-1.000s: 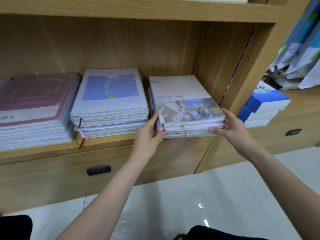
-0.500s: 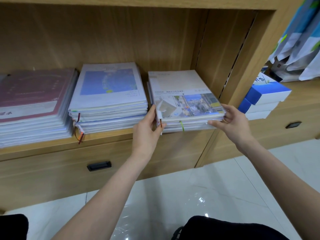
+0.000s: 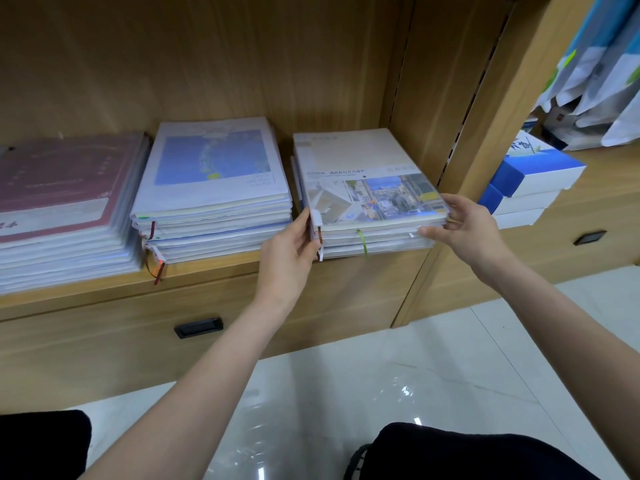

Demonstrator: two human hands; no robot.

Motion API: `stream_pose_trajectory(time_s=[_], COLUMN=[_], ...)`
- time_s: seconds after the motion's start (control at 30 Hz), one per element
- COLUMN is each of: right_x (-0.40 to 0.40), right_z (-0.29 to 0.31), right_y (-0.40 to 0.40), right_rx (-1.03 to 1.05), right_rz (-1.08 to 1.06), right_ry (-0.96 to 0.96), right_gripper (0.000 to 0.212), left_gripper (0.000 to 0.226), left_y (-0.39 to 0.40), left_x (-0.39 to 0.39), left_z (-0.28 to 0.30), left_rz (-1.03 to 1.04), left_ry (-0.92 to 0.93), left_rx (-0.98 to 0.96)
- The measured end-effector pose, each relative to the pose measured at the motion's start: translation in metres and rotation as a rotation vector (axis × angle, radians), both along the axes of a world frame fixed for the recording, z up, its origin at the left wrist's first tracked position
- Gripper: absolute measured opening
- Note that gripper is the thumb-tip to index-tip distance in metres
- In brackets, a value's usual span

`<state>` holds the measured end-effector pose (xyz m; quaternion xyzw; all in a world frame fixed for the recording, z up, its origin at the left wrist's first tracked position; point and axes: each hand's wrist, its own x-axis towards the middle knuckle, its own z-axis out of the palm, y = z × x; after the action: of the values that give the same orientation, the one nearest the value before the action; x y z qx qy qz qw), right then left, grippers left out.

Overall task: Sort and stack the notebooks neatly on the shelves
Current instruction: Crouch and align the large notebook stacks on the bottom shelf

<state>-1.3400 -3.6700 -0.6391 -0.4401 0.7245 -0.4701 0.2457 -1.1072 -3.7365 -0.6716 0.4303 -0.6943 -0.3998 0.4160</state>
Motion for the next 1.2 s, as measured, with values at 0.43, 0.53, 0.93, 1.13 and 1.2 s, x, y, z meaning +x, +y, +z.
stream_pose_trajectory(time_s=[0.43,0.53,0.93,1.13,1.2], right_x=[0.003,0.003,-0.003,-0.003,-0.004], right_z=[-0.008,-0.021,-0.023,-0.019,-0.018], right_y=[0.004,0.000,-0.008,-0.011,-0.011], right_rx=[-0.001,0.045,0.023,0.057,0.066], right_rz=[0.049,0.080,0.003,-0.016,-0.017], right_ry=[-0.119,-0.047,0.190,0.260,0.275], right_gripper=[0.079,0.095,0.079,0.077,0.077], left_gripper=[0.068,0.065,0.043,0.042,0.041], left_y=[0.008,0.008,-0.003,-0.004,-0.006], left_x=[0.006,0.003,0.001,-0.002,-0.003], left_z=[-0.015,-0.019,-0.013,-0.007,-0.007], left_rz=[-0.047,-0.039,0.066,0.068,0.069], left_ry=[-0.083,-0.106,-0.138,-0.213,-0.246], left_rx=[0.079,0.089,-0.006,-0.064,-0.093])
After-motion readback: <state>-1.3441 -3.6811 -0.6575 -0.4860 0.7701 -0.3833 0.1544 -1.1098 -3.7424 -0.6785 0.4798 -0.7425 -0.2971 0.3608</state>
